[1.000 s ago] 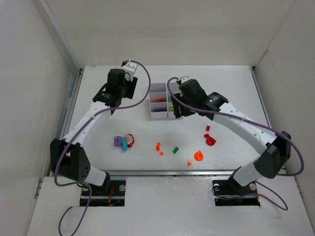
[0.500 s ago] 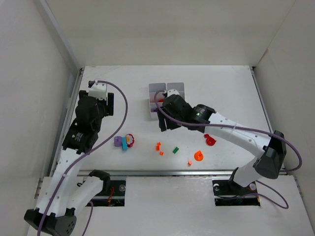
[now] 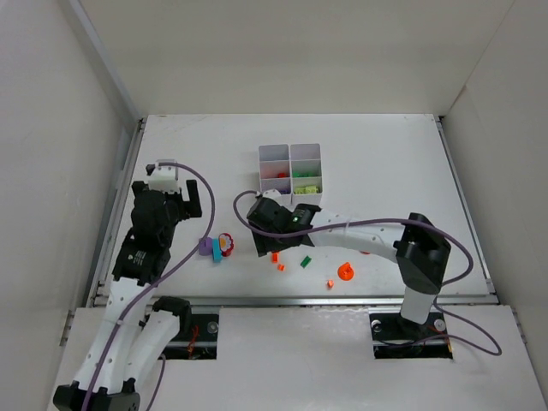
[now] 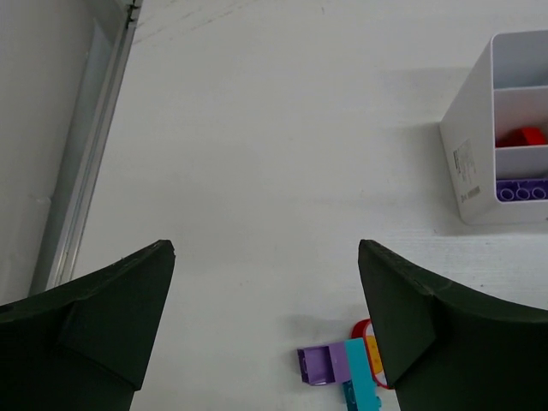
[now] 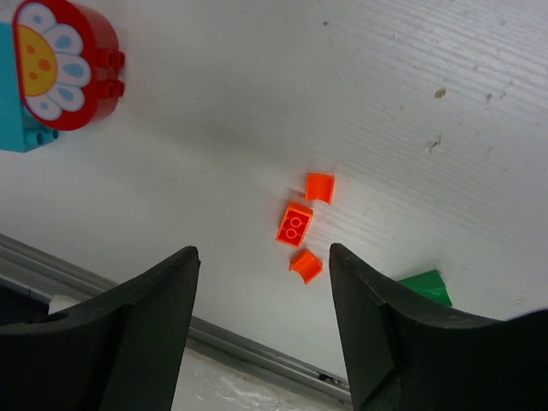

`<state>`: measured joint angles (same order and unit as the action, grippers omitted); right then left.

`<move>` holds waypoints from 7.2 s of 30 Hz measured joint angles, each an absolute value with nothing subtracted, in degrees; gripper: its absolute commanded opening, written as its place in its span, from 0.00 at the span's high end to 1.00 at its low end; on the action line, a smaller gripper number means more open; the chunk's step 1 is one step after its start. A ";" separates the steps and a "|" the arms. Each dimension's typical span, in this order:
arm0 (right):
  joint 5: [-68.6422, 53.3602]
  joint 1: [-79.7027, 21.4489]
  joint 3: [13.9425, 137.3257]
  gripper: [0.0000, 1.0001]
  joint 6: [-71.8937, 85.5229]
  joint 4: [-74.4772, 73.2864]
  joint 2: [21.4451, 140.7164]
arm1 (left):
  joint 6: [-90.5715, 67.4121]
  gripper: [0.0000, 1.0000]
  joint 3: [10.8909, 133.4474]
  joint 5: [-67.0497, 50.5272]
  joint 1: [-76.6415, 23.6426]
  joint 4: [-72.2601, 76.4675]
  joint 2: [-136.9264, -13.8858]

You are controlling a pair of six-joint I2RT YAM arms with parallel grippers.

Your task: Sort the legos into containers by color

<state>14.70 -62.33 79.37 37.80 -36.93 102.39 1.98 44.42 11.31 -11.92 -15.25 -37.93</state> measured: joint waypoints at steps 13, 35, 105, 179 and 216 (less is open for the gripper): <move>9.04 -63.31 78.17 0.42 43.20 -35.48 105.67 | 2.07 0.09 36.27 14.13 -13.82 -10.90 -32.08; 12.29 -63.83 76.95 0.35 46.59 -36.84 108.95 | 2.59 0.08 34.81 16.53 -14.92 -8.34 -31.73; 14.13 -42.26 117.30 0.28 21.58 -38.52 127.68 | 4.01 0.07 34.09 14.98 -5.13 -5.32 -37.74; 4.47 -57.45 80.86 0.74 30.13 -34.24 114.15 | 3.53 0.05 32.58 10.96 -5.08 -4.23 -34.50; 10.09 -41.23 113.56 1.00 24.60 -39.31 124.57 | 3.51 0.05 32.25 9.41 -5.10 -3.79 -35.53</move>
<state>10.09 -41.23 113.56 24.60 -39.31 124.57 3.51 32.25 9.41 -5.10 -3.79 -35.53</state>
